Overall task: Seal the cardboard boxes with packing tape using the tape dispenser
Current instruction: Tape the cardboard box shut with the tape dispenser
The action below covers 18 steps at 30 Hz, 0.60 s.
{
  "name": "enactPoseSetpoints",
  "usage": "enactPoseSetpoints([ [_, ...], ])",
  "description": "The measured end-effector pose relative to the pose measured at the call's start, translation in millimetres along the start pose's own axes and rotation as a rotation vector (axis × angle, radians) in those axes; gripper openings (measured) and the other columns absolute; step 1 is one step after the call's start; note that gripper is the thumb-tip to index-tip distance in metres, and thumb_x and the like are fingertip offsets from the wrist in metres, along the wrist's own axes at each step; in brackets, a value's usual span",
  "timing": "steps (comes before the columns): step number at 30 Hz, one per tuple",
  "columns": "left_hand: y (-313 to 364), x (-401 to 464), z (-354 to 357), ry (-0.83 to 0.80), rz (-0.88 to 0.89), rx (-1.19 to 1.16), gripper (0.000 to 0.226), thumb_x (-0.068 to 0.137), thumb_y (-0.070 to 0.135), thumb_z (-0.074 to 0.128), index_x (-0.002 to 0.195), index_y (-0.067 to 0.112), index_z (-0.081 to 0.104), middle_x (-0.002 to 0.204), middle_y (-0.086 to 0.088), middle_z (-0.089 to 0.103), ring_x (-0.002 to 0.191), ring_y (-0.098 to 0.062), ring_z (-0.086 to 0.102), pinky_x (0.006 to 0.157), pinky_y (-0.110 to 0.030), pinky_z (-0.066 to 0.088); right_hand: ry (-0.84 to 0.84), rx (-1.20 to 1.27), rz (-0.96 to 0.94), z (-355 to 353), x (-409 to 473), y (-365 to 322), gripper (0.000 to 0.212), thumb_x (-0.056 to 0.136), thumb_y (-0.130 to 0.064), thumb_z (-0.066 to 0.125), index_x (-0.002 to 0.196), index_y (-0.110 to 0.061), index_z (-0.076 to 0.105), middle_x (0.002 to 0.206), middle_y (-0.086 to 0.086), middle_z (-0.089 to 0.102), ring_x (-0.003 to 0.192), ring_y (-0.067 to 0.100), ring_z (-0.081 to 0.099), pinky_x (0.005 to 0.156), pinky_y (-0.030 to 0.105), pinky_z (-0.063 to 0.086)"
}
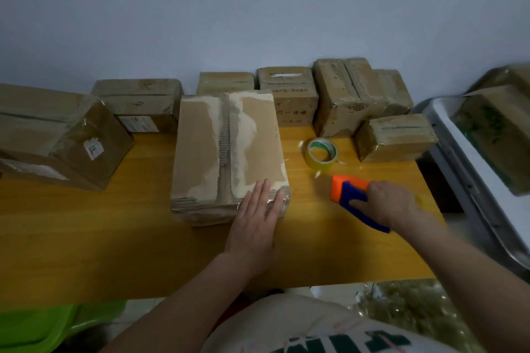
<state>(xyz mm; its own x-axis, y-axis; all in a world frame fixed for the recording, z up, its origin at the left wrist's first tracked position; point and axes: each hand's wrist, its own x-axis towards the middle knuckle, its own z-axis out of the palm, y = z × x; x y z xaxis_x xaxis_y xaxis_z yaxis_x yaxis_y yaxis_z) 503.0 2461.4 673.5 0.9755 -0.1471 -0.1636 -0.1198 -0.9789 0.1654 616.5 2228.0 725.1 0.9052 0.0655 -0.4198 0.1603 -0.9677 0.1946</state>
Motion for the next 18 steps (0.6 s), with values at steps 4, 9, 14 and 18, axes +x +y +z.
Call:
enactPoseSetpoints([
  [4,-8,3,-9,-0.016,0.003,-0.097,0.099,0.088,0.033,0.052,0.15,0.017,-0.022,0.158,-0.002,-0.027,0.14,-0.012,-0.031,0.112,-0.028,-0.021,0.154,0.214,0.089,50,-2,-16,0.045,0.092,-0.056,0.048,0.092,-0.012,0.051,0.089,0.007,0.067,0.077,0.024,0.064,0.063,0.032,0.047],
  [9,-40,5,-19,-0.056,0.142,-0.023,0.076,0.093,0.064,0.027,0.151,0.032,-0.011,0.158,0.009,-0.02,0.144,-0.01,-0.024,0.118,-0.04,-0.014,0.047,0.316,0.159,89,1,-52,0.054,0.094,-0.057,0.043,0.114,-0.007,0.05,0.11,0.012,0.067,0.103,0.03,0.064,0.077,0.036,0.048],
  [14,-90,0,-23,-0.019,0.132,0.012,0.086,0.08,0.077,-0.013,0.152,0.034,0.002,0.159,0.008,-0.012,0.148,-0.02,-0.015,0.116,-0.047,-0.014,0.088,0.586,0.259,87,-2,-68,0.053,0.096,-0.049,0.044,0.115,-0.001,0.053,0.111,0.018,0.063,0.106,0.034,0.06,0.084,0.039,0.045],
  [18,-135,-5,-22,-0.003,-0.053,-0.002,0.095,0.071,0.081,-0.021,0.152,0.035,-0.005,0.156,0.004,-0.021,0.144,-0.022,-0.022,0.115,-0.051,-0.014,0.64,0.967,0.008,56,-38,-104,0.022,0.099,-0.013,0.046,0.099,-0.001,0.063,0.096,0.013,0.06,0.092,0.028,0.057,0.081,0.023,0.037],
])
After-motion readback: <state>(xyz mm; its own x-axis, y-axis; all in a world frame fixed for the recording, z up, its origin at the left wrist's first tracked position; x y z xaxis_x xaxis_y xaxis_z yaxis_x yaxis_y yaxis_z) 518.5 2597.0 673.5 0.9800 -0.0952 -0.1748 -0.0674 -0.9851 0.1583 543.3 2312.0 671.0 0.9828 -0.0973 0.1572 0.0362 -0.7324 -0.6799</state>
